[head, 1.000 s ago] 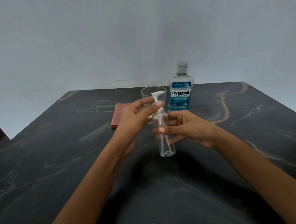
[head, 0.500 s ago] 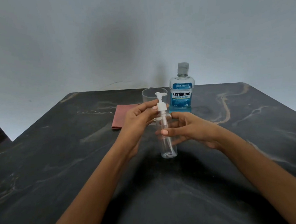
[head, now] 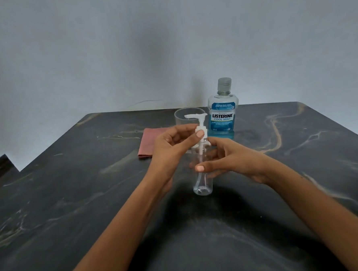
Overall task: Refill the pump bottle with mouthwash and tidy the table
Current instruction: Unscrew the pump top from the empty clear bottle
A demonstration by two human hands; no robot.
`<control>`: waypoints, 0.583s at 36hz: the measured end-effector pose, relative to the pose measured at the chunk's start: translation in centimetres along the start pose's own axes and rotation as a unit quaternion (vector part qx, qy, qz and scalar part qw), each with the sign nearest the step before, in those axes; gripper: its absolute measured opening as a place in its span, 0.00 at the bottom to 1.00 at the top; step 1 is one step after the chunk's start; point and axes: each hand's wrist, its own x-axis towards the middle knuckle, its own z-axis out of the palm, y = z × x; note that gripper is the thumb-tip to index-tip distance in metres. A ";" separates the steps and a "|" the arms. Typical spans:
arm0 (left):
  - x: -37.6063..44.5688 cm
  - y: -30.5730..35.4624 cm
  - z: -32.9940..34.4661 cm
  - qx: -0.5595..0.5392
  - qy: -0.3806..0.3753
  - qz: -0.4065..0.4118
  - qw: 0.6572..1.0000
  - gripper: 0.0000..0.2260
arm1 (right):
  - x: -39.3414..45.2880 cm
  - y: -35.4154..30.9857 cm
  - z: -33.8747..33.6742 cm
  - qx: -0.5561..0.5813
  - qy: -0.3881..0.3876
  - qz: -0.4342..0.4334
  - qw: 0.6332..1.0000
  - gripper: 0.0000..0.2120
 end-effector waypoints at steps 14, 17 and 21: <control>0.2 0.7 0.3 -0.002 0.000 -0.003 1.000 0.13 | 0.0 -0.2 0.1 -0.027 0.011 -0.008 1.000 0.25; 0.4 1.2 0.8 -0.027 0.027 0.003 0.999 0.12 | -0.2 -0.4 0.1 -0.033 0.009 -0.006 0.999 0.25; 0.9 2.3 1.6 -0.027 0.051 0.010 0.998 0.09 | -0.4 -0.6 0.0 -0.041 0.011 -0.001 0.999 0.24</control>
